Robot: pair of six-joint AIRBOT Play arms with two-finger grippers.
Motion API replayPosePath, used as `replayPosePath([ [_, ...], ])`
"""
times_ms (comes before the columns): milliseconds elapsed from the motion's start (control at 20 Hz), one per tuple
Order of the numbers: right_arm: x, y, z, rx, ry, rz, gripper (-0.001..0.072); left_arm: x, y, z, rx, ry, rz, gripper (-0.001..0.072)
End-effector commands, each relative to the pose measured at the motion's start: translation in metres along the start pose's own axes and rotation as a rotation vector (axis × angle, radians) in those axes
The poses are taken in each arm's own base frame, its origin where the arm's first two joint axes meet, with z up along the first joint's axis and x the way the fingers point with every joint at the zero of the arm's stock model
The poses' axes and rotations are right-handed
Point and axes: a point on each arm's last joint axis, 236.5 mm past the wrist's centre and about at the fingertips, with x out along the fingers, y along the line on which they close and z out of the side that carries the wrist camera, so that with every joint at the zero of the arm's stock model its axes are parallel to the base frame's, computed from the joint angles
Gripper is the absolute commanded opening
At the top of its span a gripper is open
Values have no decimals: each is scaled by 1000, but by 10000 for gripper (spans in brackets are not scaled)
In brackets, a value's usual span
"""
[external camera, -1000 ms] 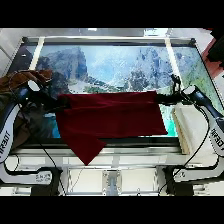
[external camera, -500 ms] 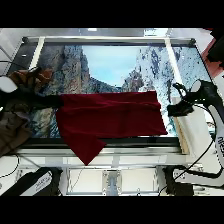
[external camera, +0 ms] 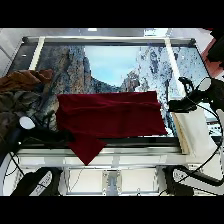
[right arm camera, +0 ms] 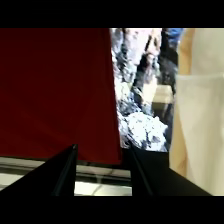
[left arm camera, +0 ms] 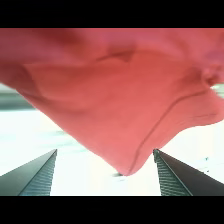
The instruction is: Fold the shirts.
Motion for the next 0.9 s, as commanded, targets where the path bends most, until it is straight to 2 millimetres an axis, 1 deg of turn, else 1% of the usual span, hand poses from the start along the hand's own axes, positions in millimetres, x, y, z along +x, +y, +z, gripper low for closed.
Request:
replayPosePath([
  [0, -2, 11, 6, -2, -30, 44, 390, 32, 9, -27, -100, 58, -34, 698],
  [100, -2, 11, 7, -2, -31, 43, 390, 36, 9, -29, -140, 64, -38, 699],
  [250, -2, 11, 7, -16, -32, 43, 390, 36, 2, -18, -170, 21, -72, 698],
  [400, -2, 12, 7, -16, -33, 46, 390, 37, 3, -10, -193, -16, -74, 697],
  [750, -2, 15, 9, -13, -44, 61, 390, 54, 3, -18, -260, -13, -114, 695],
  [800, -2, 16, 10, -12, -46, 66, 390, 55, 2, -17, -269, -21, -121, 686],
  [850, -3, 17, 11, -10, -50, 70, 390, 55, 1, -13, -274, -34, -128, 575],
])
